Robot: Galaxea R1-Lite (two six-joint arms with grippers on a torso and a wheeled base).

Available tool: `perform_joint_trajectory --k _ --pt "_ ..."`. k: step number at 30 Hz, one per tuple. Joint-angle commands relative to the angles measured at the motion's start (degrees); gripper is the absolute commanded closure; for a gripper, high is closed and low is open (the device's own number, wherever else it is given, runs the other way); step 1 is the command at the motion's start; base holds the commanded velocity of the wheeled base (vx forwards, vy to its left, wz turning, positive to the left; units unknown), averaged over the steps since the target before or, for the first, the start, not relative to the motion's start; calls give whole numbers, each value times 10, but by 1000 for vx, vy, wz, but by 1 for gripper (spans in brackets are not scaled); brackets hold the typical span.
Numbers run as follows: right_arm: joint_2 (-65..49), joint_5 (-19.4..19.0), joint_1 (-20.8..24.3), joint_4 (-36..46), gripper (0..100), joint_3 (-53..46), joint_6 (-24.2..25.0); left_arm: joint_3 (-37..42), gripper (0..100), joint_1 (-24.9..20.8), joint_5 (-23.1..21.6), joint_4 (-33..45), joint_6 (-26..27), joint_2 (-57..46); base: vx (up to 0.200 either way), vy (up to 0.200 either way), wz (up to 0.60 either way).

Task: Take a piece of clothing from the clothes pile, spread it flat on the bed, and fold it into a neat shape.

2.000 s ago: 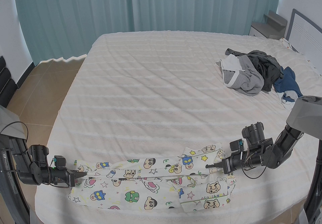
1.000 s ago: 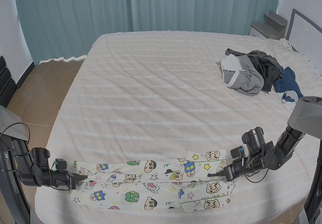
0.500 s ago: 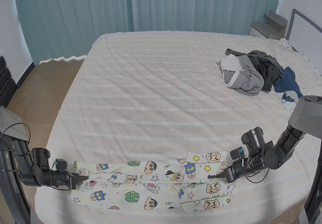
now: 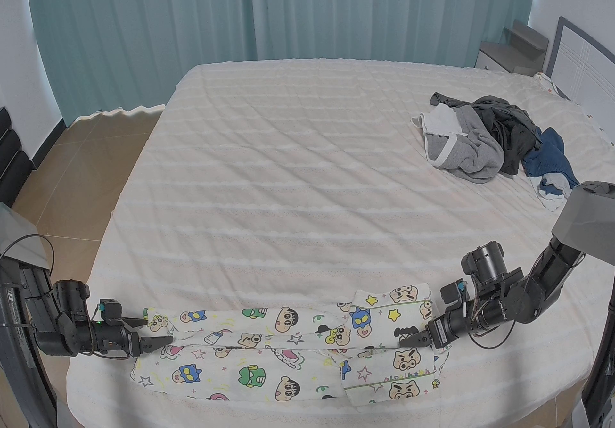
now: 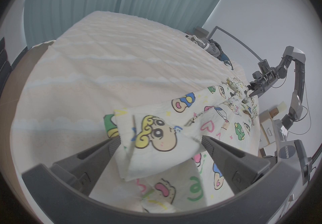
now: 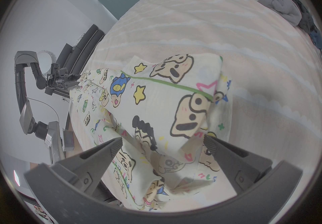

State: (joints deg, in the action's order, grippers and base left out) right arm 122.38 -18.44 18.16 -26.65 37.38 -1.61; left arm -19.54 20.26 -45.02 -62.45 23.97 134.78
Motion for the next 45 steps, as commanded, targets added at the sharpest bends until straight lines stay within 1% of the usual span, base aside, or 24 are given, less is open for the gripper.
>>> perform_joint_trajectory --k 1,3,10,11,13,15,17,19,22,23,24,25,26,28,29,30,31,32,33,34,35,37,42,45 --pt "-11 8 -7 -1 0 -1 0 1 0 21 -1 -14 -2 -1 0 0 0" --pt "-25 10 -13 -1 0 -1 0 1 0 37 -4 -25 -3 -3 0 0 0" --pt "-51 10 -27 -2 0 -17 2 14 0 58 -14 -29 -2 -13 0 0 0" --pt "-58 10 -31 -2 0 -21 2 21 0 60 -26 -29 -3 -20 0 0 0" --pt "-65 10 -34 -6 0 -22 5 22 0 64 -37 -29 -4 -29 0 0 0" --pt "-70 9 -37 -7 0 -20 6 22 0 72 -38 -29 -7 -35 0 0 0" --pt "-80 6 -40 -7 0 -5 15 21 0 87 -46 -29 -33 -60 0 0 0" --pt "-77 6 -34 -7 0 25 56 30 0 92 -71 -29 -82 -99 0 0 0" --pt "-65 9 -19 -1 0 75 147 46 0 94 -110 -29 -211 -159 0 0 0" --pt "-56 10 -14 -1 0 89 166 50 0 94 -115 -29 -241 -171 0 0 0" --pt "-39 14 -8 -2 0 103 182 51 0 94 -120 -29 -263 -182 0 0 0" --pt "-37 15 -8 -2 0 104 184 51 0 94 -120 -29 -266 -183 0 0 0" --pt "-17 27 -1 -2 0 124 189 65 0 94 -125 -29 -273 -188 0 0 0" --pt "1 44 7 -2 0 140 188 86 0 94 -132 -31 -271 -189 0 0 0" --pt "13 53 14 0 0 148 186 101 0 94 -145 -35 -269 -186 0 0 0" --pt "14 53 14 0 0 149 185 103 0 94 -147 -36 -269 -186 0 0 0" --pt "17 54 18 6 0 161 176 121 0 97 -170 -44 -266 -184 0 0 0" --pt "21 54 19 15 0 167 171 131 0 101 -185 -50 -265 -183 0 0 0" --pt "21 54 19 16 0 168 171 133 0 101 -187 -50 -265 -184 0 0 0" --pt "35 54 19 36 0 179 164 153 0 102 -206 -61 -261 -183 0 0 0" --pt "37 54 19 37 0 181 162 155 0 101 -208 -62 -258 -182 0 0 0" --pt "48 53 19 38 0 189 158 161 0 101 -208 -72 -233 -171 0 0 0" --pt "65 53 25 38 0 204 157 173 0 102 -208 -75 -148 -112 0 0 0" --pt "66 53 29 37 0 207 158 177 0 104 -207 -83 -132 -90 0 0 0"
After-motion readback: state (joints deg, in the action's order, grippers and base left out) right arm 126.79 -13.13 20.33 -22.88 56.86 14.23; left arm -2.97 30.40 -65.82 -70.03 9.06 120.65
